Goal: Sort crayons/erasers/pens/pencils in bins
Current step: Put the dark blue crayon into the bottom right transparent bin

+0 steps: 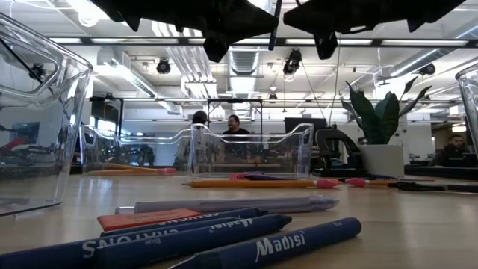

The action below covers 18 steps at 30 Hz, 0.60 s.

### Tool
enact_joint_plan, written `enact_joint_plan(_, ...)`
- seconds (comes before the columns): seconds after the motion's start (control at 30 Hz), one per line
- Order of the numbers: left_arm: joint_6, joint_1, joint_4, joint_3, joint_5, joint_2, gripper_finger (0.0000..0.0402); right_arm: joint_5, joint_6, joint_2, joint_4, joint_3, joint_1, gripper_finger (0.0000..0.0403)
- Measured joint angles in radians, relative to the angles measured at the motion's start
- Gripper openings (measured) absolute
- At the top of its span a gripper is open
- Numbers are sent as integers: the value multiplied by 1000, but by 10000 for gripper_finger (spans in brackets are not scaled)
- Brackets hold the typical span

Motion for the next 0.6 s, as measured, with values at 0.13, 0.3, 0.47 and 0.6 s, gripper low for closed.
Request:
enact_joint_plan(0.13, 0, -1, -8, 0, 0, 0, 12, 0, 0, 24, -7, 16, 0, 50)
enact_joint_plan(0.3, -1, -1, -8, 0, 0, 0, 12, 0, 0, 39, -66, 49, 0, 108)
enact_joint_plan(0.47, -6, -1, 6, 0, -3, 0, 12, -35, -23, 57, -110, 81, 2, 163)
enact_joint_plan(0.6, -25, -1, 1, 0, -20, 0, 12, -44, -44, 55, -126, 85, 2, 181)
